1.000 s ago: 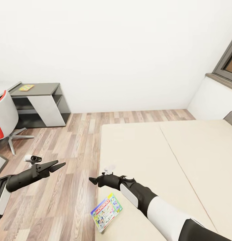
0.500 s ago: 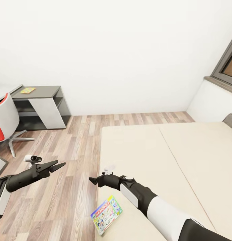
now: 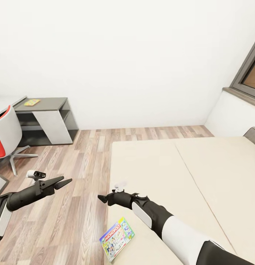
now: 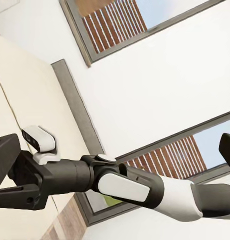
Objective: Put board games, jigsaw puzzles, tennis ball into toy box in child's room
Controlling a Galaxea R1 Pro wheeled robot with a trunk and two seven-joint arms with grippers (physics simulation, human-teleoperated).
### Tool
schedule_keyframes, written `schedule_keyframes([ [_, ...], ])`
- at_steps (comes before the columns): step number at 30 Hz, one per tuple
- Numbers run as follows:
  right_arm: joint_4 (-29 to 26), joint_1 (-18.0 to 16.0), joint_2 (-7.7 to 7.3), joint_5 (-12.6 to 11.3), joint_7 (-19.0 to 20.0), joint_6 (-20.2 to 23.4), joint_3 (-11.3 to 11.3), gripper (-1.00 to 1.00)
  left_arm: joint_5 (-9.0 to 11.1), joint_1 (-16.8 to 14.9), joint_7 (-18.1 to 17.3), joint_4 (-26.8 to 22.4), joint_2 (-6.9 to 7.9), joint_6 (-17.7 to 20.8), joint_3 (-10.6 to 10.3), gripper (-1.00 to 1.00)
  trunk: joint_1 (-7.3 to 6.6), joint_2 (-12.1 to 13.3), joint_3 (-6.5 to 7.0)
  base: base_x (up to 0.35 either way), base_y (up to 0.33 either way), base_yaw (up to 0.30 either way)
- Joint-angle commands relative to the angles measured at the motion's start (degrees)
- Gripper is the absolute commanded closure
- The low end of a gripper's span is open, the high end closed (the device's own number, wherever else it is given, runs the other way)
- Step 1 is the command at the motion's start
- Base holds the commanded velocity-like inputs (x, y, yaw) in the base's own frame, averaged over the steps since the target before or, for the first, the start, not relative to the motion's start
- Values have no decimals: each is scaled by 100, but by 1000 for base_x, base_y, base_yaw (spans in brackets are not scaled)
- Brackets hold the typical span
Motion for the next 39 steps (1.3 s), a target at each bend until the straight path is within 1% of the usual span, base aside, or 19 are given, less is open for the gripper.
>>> schedule_keyframes([
  [1, 2, -8, 0, -51, 7, 23, 14, -100, -4, -3, -23, -2, 2, 61, 0, -100, 4, -10, -1, 0, 0, 0],
  [39, 2, -8, 0, -52, 7, 35, 20, -100, -10, -3, -21, -2, -3, 58, -3, -100, 4, -10, 353, 0, 0, 0],
])
